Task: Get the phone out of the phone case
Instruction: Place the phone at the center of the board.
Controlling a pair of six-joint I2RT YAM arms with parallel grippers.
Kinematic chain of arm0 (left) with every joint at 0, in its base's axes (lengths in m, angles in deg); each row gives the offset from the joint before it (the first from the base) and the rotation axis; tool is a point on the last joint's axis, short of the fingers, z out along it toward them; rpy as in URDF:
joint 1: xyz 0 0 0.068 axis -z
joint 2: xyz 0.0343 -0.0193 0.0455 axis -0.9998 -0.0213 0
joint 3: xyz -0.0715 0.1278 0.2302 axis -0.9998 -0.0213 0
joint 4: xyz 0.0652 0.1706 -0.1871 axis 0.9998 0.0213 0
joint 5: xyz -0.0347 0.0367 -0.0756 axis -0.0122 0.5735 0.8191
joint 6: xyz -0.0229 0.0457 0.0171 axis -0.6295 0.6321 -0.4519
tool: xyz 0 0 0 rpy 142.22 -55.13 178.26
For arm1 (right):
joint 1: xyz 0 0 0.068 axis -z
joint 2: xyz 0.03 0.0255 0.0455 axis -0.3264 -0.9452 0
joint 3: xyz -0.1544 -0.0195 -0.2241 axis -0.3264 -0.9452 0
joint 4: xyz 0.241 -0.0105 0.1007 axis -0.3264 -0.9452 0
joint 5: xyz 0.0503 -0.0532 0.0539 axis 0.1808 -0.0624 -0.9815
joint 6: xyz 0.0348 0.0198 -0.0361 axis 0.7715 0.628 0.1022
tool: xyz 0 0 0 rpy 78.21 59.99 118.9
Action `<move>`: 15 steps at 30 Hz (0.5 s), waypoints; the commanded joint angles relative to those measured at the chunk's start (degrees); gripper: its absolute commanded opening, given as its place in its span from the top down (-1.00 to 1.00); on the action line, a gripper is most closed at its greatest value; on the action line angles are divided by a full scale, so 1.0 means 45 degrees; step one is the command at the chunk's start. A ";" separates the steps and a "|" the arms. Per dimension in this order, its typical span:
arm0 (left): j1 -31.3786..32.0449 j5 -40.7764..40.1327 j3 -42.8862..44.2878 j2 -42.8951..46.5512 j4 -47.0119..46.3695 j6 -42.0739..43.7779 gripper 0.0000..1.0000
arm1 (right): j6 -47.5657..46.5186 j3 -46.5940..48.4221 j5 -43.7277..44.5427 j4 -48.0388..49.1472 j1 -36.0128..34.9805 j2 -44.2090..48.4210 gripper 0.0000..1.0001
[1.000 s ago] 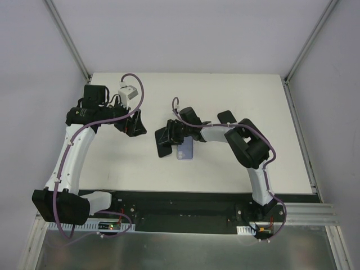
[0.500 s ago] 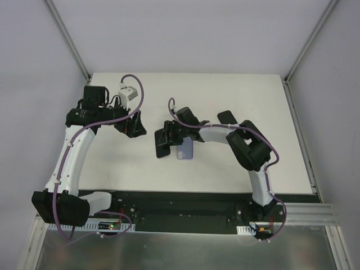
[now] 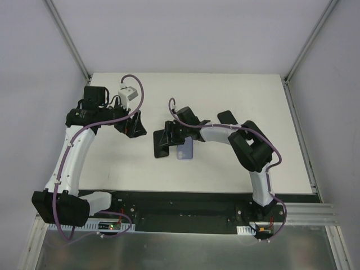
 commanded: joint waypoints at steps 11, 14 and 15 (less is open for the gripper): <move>0.0013 0.0189 0.0082 0.0108 -0.0056 -0.0055 -0.94 | -0.1414 0.0129 0.0584 -0.0899 -0.0001 0.1967 -0.14; 0.0013 -0.0045 0.0083 0.0088 -0.0173 -0.0152 -0.98 | -0.2155 0.0402 0.0779 -0.1521 0.0116 0.2552 -0.20; 0.0013 -0.0143 0.0044 0.0108 -0.0270 -0.0172 -0.98 | -0.2409 0.0480 0.0857 -0.1718 0.0194 0.2786 -0.24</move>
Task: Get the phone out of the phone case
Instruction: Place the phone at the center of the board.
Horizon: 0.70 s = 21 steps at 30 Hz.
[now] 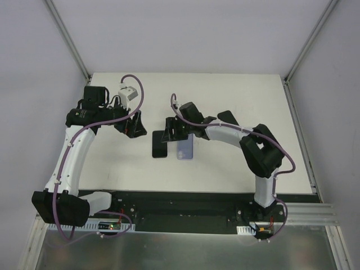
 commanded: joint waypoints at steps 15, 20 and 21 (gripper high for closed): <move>0.0013 -0.2824 0.0005 -0.0043 -0.2789 -0.2602 -0.98 | -0.4829 -0.0567 0.3800 -0.2911 0.2727 0.6132 -0.98; 0.0013 -0.2864 -0.0210 -0.0277 -0.3454 -0.3131 -0.98 | -0.4850 -0.1972 0.6048 -0.3048 0.3879 0.7792 -0.98; 0.0013 -0.2883 -0.0230 -0.0336 -0.3532 -0.3247 -0.98 | -0.4850 -0.2227 0.6244 -0.3029 0.4094 0.8066 -0.98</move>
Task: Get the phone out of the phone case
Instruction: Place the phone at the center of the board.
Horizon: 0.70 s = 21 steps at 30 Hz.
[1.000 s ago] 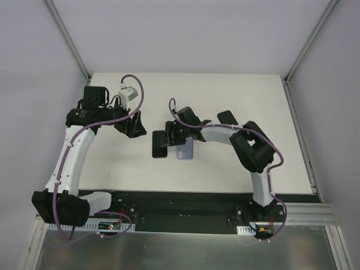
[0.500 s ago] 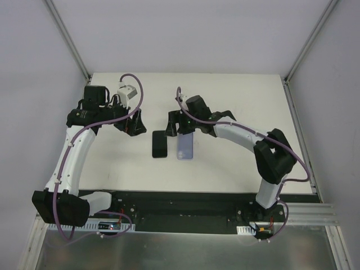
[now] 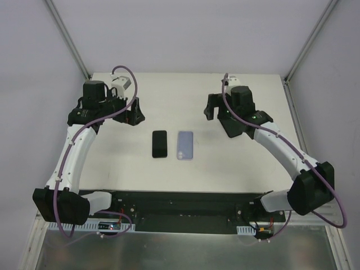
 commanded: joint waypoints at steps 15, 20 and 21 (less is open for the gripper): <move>0.0013 -0.0695 -0.1070 -0.0260 -0.1442 -0.0694 -0.98 | -0.0659 -0.1130 0.1152 -0.1919 0.4470 -0.0408 -0.98; 0.0013 -0.0695 -0.1422 0.0014 -0.1422 -0.0205 -0.98 | -0.1108 0.0315 0.1132 -0.2855 0.4568 -0.2437 -0.98; -0.0007 -0.0656 -0.1481 0.0053 -0.1422 -0.0147 -0.98 | -0.1070 0.0607 0.1092 -0.3050 0.4568 -0.2751 -0.98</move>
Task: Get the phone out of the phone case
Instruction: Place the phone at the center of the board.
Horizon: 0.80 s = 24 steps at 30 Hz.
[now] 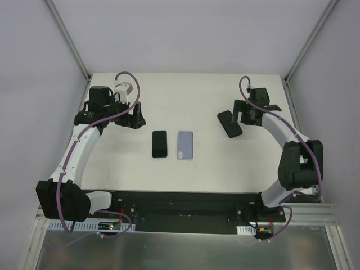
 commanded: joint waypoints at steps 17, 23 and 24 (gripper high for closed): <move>0.0013 0.0098 -0.0428 0.0837 -0.0208 0.0510 -0.98 | -0.2332 0.5707 -0.1853 -0.3483 -0.0129 -0.5550 -0.98; 0.0013 0.0099 -0.0428 0.0876 -0.0130 0.0529 -0.98 | -0.2664 0.6645 -0.2439 -0.4245 -0.0187 -0.6546 -0.98; 0.0013 0.0099 -0.0428 0.0896 -0.0130 0.0491 -0.98 | -0.2703 0.6723 -0.2615 -0.4323 -0.0188 -0.6645 -0.98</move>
